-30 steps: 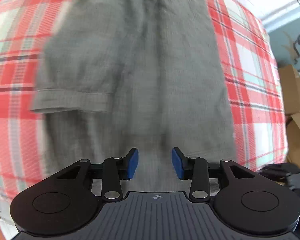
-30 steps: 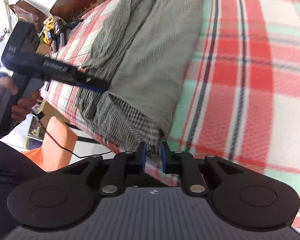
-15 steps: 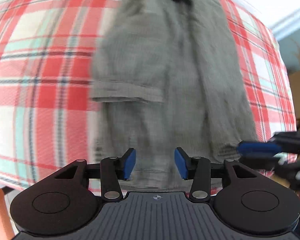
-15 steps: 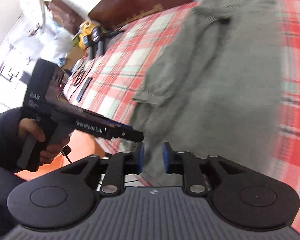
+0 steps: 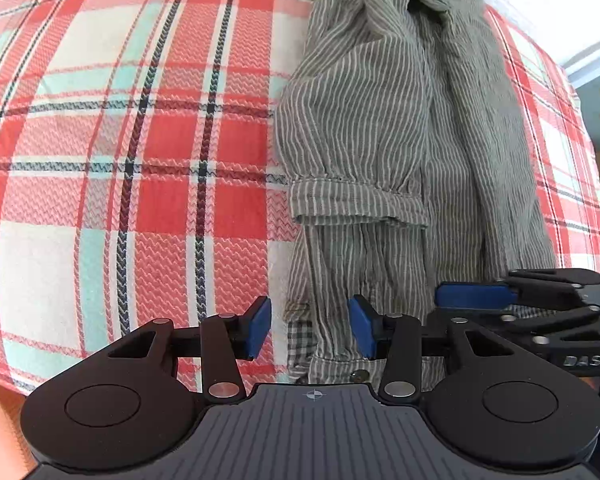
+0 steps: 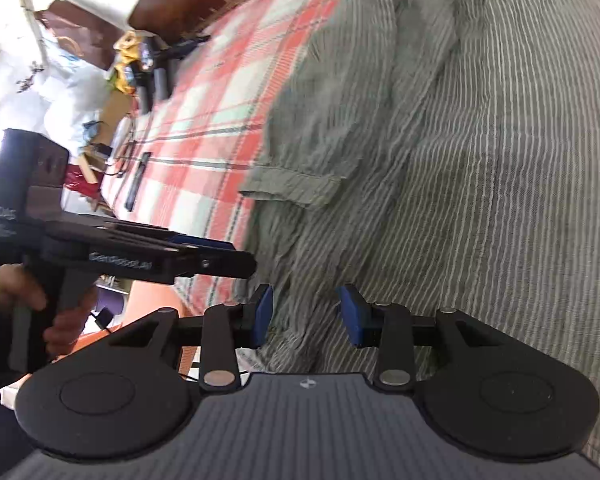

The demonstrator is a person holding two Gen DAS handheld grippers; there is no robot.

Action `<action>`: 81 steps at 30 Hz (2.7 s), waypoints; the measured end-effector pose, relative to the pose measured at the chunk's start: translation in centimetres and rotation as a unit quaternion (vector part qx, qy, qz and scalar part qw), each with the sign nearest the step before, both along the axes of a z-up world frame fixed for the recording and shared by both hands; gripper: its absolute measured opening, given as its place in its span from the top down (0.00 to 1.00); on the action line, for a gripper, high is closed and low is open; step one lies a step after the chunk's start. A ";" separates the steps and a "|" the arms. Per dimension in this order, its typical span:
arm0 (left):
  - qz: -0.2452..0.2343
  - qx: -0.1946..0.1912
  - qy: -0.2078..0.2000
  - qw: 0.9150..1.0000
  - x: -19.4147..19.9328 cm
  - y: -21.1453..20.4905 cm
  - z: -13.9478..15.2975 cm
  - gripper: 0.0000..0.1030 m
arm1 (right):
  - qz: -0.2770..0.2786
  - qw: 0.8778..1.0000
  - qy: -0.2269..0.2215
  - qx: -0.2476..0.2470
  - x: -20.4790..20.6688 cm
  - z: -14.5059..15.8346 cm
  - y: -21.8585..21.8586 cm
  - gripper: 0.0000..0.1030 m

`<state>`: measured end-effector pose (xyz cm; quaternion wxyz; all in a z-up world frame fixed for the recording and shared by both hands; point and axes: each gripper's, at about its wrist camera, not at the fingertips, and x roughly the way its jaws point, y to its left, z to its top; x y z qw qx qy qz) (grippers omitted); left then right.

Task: Fold clothes

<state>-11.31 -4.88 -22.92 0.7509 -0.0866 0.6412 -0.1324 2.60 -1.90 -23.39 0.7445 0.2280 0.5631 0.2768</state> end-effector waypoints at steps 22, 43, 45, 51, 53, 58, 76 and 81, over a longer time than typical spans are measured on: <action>-0.061 -0.038 0.029 0.997 -0.5 -2.3 -0.4 0.38 | -0.027 1.000 0.016 0.006 -1.7 -0.7 -2.3 0.63; -0.114 -0.057 0.007 0.992 5.8 -4.8 2.4 0.34 | 0.066 0.994 -0.081 0.021 -1.0 2.3 4.7 0.93; -0.129 -0.040 0.018 0.991 6.2 -5.8 1.4 0.34 | 0.064 0.994 -0.084 0.025 -1.2 2.4 4.4 0.92; -0.143 -0.005 0.027 0.989 6.1 -6.4 0.2 0.96 | 0.047 0.994 -0.094 0.030 -1.8 2.7 4.0 0.79; -0.126 -0.010 0.025 0.992 6.3 -5.2 0.5 0.97 | 0.025 0.995 -0.089 0.026 -2.2 2.7 3.0 0.67; -0.127 -0.008 0.017 0.992 6.3 -3.8 1.4 0.97 | -0.028 0.998 -0.053 0.000 -2.2 1.3 1.2 0.69; -0.156 -0.019 0.005 0.988 6.4 -4.4 3.1 0.98 | -0.038 0.999 -0.028 -0.007 -1.5 1.2 2.5 0.93; -0.184 -0.034 0.003 0.982 6.2 -7.3 3.5 0.96 | -0.057 0.998 -0.021 -0.015 -2.3 1.3 0.3 0.93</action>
